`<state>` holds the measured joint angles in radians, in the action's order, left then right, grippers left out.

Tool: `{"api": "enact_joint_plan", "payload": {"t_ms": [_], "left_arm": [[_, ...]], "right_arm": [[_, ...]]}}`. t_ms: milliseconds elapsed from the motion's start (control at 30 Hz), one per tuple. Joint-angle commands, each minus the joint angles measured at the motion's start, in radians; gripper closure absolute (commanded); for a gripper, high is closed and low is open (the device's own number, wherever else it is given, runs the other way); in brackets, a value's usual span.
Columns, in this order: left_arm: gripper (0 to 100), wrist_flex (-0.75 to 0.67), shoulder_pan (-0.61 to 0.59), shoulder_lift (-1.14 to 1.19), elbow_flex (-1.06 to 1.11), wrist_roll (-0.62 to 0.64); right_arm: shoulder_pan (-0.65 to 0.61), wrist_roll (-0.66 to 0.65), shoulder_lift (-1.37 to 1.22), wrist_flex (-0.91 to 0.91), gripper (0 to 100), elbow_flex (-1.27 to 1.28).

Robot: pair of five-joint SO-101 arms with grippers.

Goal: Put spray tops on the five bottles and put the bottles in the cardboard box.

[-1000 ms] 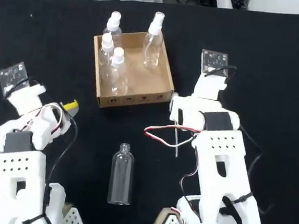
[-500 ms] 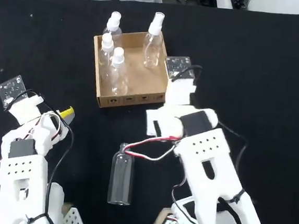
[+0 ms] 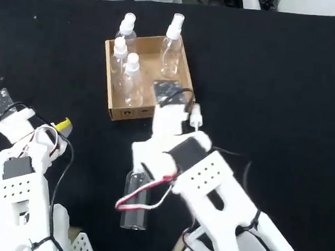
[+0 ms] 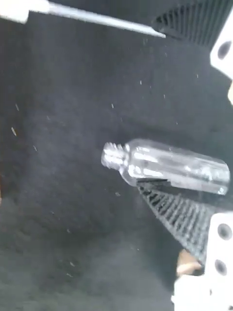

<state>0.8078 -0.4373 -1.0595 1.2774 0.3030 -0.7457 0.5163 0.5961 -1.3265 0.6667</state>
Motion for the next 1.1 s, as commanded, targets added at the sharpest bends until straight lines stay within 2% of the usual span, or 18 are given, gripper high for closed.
{"api": "enact_joint_plan", "payload": {"t_ms": [0, 133, 233, 333, 700, 967, 1067], "left_arm": [[70, -0.017, -0.013, -0.023, -0.019, 0.012], [70, -0.017, -0.013, -0.023, -0.018, 0.011], [70, -0.017, -0.013, -0.023, -0.016, 0.011], [70, -0.017, -0.013, -0.023, -0.013, 0.009], [70, -0.017, -0.012, -0.023, -0.012, 0.009], [70, -0.017, -0.012, -0.023, -0.012, 0.009], [70, -0.017, -0.012, -0.023, -0.012, 0.009]], "right_arm": [[-0.109, 0.049, 0.041, -0.006, 60.2, -0.025], [-0.221, 0.104, 0.022, -0.006, 60.2, -0.007], [-0.259, 0.153, -0.038, 0.021, 60.2, -0.002], [-0.267, 0.212, -0.191, 0.064, 60.2, -0.031], [-0.261, 0.238, -0.332, 0.071, 60.2, -0.059], [-0.261, 0.264, -0.426, 0.169, 60.3, -0.053], [-0.261, 0.264, -0.47, 0.181, 64.4, -0.059]]}}
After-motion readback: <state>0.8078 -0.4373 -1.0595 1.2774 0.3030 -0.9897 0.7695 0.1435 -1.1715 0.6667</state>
